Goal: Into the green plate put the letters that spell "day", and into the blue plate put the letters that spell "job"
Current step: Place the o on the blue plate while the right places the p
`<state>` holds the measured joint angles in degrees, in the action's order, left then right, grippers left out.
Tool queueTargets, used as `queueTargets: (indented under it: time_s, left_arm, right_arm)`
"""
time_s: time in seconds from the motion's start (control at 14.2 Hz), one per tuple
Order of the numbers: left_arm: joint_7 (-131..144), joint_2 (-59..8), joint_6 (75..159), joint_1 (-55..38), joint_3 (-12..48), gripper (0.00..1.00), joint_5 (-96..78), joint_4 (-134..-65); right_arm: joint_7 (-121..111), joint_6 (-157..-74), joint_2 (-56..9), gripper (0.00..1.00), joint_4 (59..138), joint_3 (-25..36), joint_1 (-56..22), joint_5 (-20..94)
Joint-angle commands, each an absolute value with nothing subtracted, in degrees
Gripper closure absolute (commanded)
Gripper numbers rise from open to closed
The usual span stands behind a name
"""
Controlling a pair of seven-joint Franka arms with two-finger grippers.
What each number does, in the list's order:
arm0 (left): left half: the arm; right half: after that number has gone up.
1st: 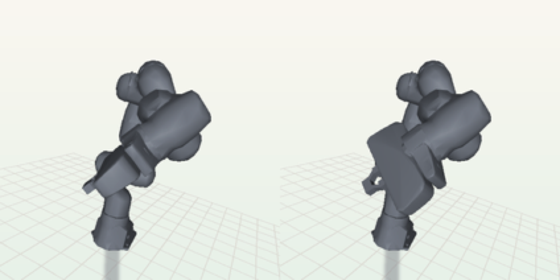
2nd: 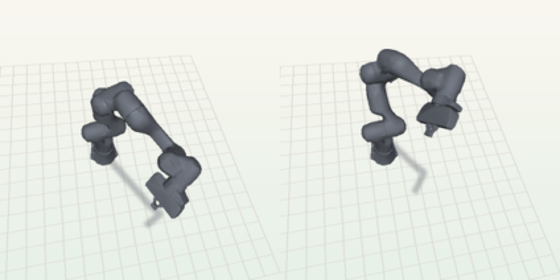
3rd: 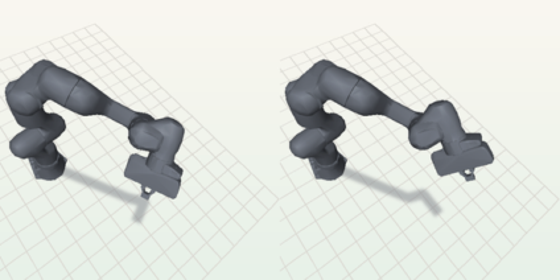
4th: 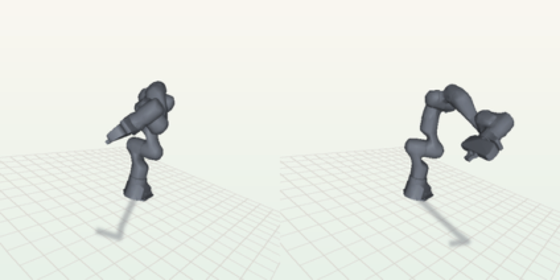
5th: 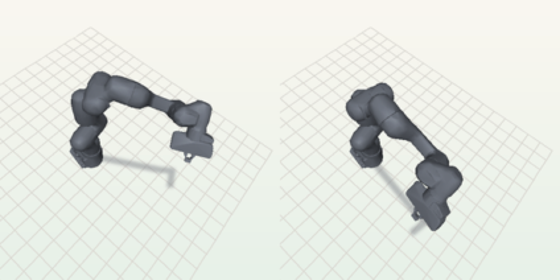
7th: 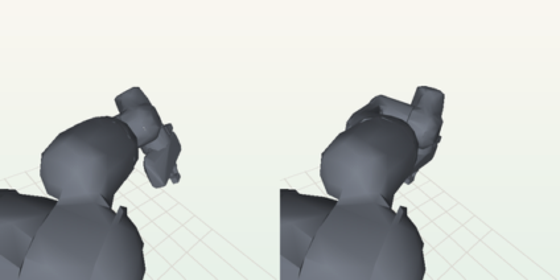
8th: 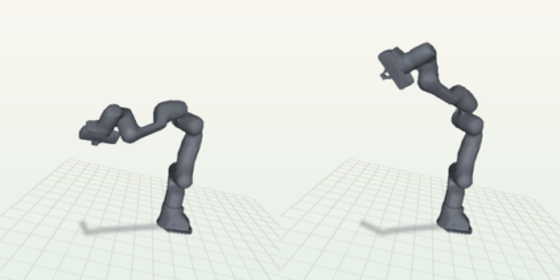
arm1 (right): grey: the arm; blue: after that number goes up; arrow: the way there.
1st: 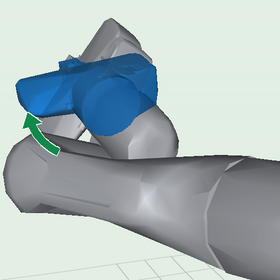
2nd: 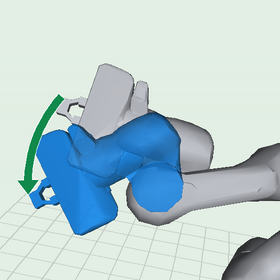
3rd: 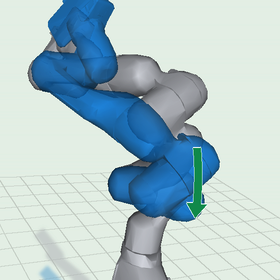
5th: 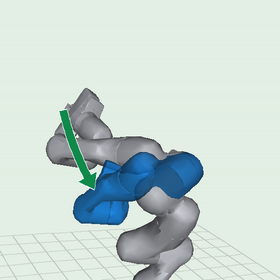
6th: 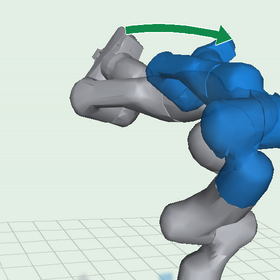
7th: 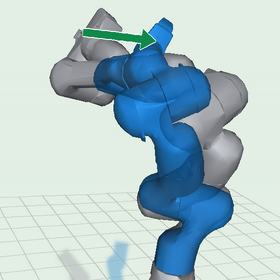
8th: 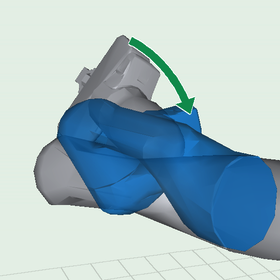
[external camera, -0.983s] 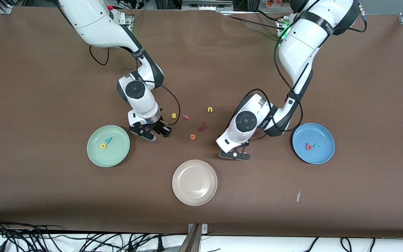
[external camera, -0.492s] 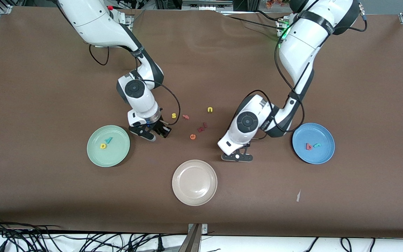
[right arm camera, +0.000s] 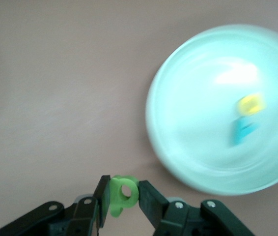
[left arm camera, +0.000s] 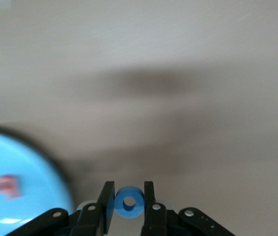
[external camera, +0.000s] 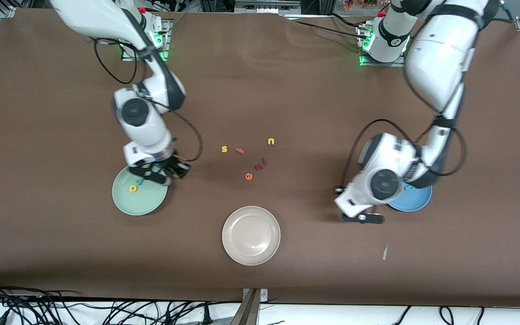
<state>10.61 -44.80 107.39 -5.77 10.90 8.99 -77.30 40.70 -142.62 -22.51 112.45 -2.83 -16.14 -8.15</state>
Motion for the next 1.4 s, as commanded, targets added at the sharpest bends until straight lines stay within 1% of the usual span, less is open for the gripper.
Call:
queueTargets:
  time_s: [0.0, 0.07, 0.14, 0.21, 0.28, 0.35, 0.42, 0.63, 0.7, 0.84, 0.98, 1.12, 1.33]
  left_arm:
    - [-4.0, -43.5, 101.5, 1.0, 10.9, 1.00, 10.4, -78.4]
    - [-8.7, -43.5, 101.1, 2.9, 10.9, 1.00, 13.9, -78.6]
    - [-12.4, -43.8, 101.1, 4.4, 10.9, 1.00, 16.7, -78.9]
    - [-14.2, -44.2, 101.1, 5.6, 10.9, 1.00, 17.8, -79.0]
    - [-14.8, -44.4, 101.1, 6.7, 10.8, 0.69, 17.9, -79.1]
    - [-14.8, -44.4, 101.2, 7.5, 10.8, 0.18, 17.8, -79.0]
    - [-13.8, -43.9, 101.1, 7.7, 10.8, 0.00, 17.7, -79.0]
    - [-5.6, -43.4, 101.1, 7.9, 10.9, 0.00, 17.1, -78.1]
    - [-2.1, -43.1, 101.1, 7.9, 10.8, 0.00, 17.1, -78.0]
    - [0.2, -41.9, 101.1, 8.3, 10.2, 0.00, 17.1, -77.9]
    - [0.1, -38.9, 101.0, 10.9, 10.3, 0.00, 17.0, -78.0]
    - [0.0, -36.6, 98.2, 12.1, 10.2, 0.00, 17.0, -78.0]
    - [0.0, -34.7, 97.5, 14.4, 10.5, 0.00, 14.3, -78.1]
  right_arm:
    - [27.6, -142.6, -20.4, 0.72, 115.8, -3.8, -9.1, -8.0]
    - [24.2, -142.6, -20.6, 0.69, 115.8, -3.8, -7.1, -7.8]
    - [23.0, -142.6, -20.7, 0.55, 115.8, -3.8, -6.1, -7.7]
    - [22.9, -142.6, -20.7, 0.37, 115.8, -3.8, -5.9, -7.7]
    - [23.1, -142.6, -20.7, 0.21, 115.8, -3.8, -5.9, -6.9]
    - [23.1, -142.6, -20.7, 0.02, 115.8, -3.9, -5.9, -5.1]
    - [23.0, -142.6, -20.7, 0.00, 115.7, -3.9, -6.0, -3.8]
    - [24.0, -141.7, -19.3, 0.00, 115.1, -6.0, -6.0, -3.3]
    - [24.4, -139.0, -18.8, 0.00, 113.7, -6.5, -6.0, -3.3]
    - [24.3, -129.6, -17.9, 0.00, 107.9, -6.9, -6.1, -3.3]
    - [24.1, -118.7, -17.1, 0.00, 100.5, -6.9, -6.2, -3.3]
    - [23.4, -109.6, -16.3, 0.00, 94.2, -6.8, -6.2, -3.3]
    - [18.0, -100.5, -11.8, 0.00, 90.4, -6.4, -6.2, -3.1]
